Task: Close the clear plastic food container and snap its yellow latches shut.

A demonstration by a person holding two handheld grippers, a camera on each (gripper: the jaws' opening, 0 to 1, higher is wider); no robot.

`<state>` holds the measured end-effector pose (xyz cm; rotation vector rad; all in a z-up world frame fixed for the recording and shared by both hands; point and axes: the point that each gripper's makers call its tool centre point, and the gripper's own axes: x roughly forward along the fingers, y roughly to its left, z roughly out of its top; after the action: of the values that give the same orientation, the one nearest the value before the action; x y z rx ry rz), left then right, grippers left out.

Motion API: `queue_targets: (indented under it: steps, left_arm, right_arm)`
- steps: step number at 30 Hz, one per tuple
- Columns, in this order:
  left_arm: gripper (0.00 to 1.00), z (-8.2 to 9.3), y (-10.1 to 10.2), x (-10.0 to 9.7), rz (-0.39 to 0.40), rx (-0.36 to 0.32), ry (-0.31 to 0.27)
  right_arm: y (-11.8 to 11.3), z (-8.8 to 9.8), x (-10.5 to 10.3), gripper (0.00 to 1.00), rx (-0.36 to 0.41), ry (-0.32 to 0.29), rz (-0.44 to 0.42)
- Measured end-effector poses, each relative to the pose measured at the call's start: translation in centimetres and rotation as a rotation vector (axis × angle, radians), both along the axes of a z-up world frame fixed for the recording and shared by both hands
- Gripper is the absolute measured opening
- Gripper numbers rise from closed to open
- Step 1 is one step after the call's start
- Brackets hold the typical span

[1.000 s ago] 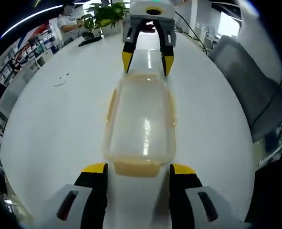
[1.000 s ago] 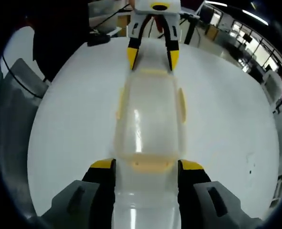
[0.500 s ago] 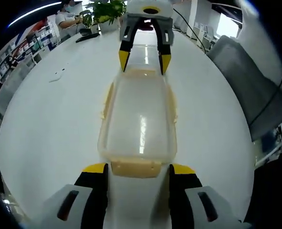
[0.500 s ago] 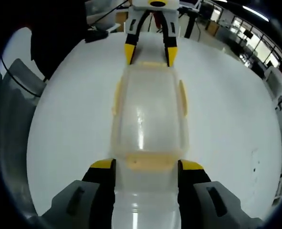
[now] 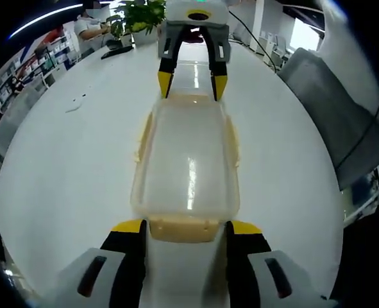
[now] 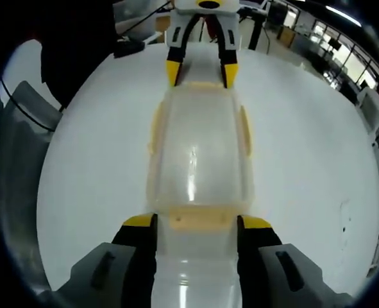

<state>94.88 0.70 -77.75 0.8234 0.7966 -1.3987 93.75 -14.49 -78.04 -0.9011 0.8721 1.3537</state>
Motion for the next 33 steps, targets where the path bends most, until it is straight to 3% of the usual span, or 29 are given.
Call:
queue_targets:
  steps: [12,18,24,33]
  left_arm:
    - [0.44,0.3,-0.2,-0.3,-0.007,0.003,0.001]
    - [0.44,0.3,-0.2,-0.4,-0.006,0.007,0.001]
    - [0.44,0.4,-0.2,-0.5,-0.008,0.012,0.002]
    - [0.44,0.5,-0.3,-0.6,-0.010,0.015,0.002]
  right_arm:
    - [-0.1,-0.3,0.0,0.47,-0.052,-0.004,0.028]
    - [-0.4,-0.1,0.7,0.39,-0.096,-0.002,-0.013]
    - [-0.6,-0.5,0.2,0.45,-0.137,0.027,-0.007]
    - [-0.3,-0.6,0.3,0.43,-0.150,0.021,0.011]
